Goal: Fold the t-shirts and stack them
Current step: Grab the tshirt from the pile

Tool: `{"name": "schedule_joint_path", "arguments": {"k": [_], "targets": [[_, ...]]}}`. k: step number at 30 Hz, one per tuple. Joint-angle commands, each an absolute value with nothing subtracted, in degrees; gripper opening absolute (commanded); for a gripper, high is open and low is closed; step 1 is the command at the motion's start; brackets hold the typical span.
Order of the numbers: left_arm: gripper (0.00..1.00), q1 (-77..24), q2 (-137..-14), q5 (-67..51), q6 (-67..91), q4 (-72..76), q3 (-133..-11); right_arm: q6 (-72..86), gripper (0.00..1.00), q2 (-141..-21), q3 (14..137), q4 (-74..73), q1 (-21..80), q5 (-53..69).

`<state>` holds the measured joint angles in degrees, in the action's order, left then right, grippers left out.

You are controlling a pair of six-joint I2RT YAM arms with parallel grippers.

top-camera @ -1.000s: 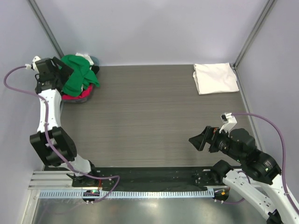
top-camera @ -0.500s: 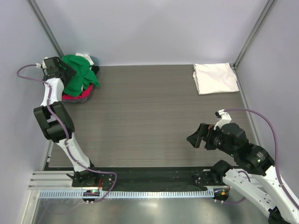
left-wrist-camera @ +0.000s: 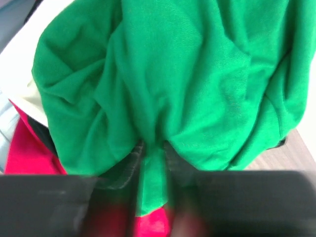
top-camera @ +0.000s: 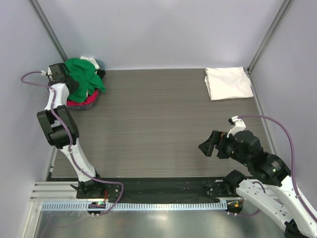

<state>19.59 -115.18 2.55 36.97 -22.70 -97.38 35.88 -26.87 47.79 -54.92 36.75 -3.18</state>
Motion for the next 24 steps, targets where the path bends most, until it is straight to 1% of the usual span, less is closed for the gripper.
{"name": "schedule_joint_path", "arguments": {"k": [1, 3, 8, 9, 14, 16, 17, 19, 20, 21, 23, 24], "targets": [[0.16, 20.04, -116.63, 2.64, 35.86, -22.50, -100.45, 35.07, 1.00, -26.98, 47.81, -53.44, 36.83, -4.04], [0.00, 19.95, -117.24, 2.11, 35.95, -22.67, -101.25, 35.16, 1.00, -26.89, 47.72, -53.44, 36.83, -4.13], [0.00, 19.86, -115.67, 0.53, 37.34, -22.59, -102.22, 35.51, 1.00, -26.37, 47.46, -53.35, 36.83, -4.75], [0.00, 19.69, -114.88, -1.56, 38.05, -22.59, -102.22, 35.51, 1.00, -26.37, 47.37, -53.26, 36.83, -4.83], [0.00, 15.74, -105.31, -3.34, 42.27, -22.32, -106.16, 35.86, 1.00, -26.11, 47.37, -53.17, 36.83, -5.19], [0.00, 12.58, -102.06, -4.66, 44.64, -23.11, -109.59, 35.95, 1.00, -25.67, 47.37, -53.09, 36.83, -5.36], [0.00, 11.18, -97.86, -4.75, 45.00, -23.46, -110.64, 36.03, 1.00, -24.79, 47.29, -53.09, 36.83, -5.54], [0.00, 5.73, -92.93, -3.00, 44.56, -24.34, -111.62, 36.12, 1.00, -23.65, 47.29, -52.82, 36.83, -6.06], [0.00, 3.62, -90.29, -2.03, 44.21, -24.35, -111.19, 36.21, 1.00, -22.86, 47.29, -52.65, 36.83, -6.41], [0.00, -1.44, -84.61, -0.89, 42.82, -24.26, -110.14, 36.56, 1.00, -21.55, 47.20, -52.65, 36.83, -6.85], [0.00, -5.43, -79.65, 2.26, 42.19, -23.99, -105.40, 37.00, 1.00, -20.22, 47.11, -52.47, 36.83, -7.73], [0.00, -7.89, -74.58, 2.72, 42.88, -23.99, -103.38, 37.18, 1.00, -19.26, 47.11, -52.47, 36.83, -7.91]]}}
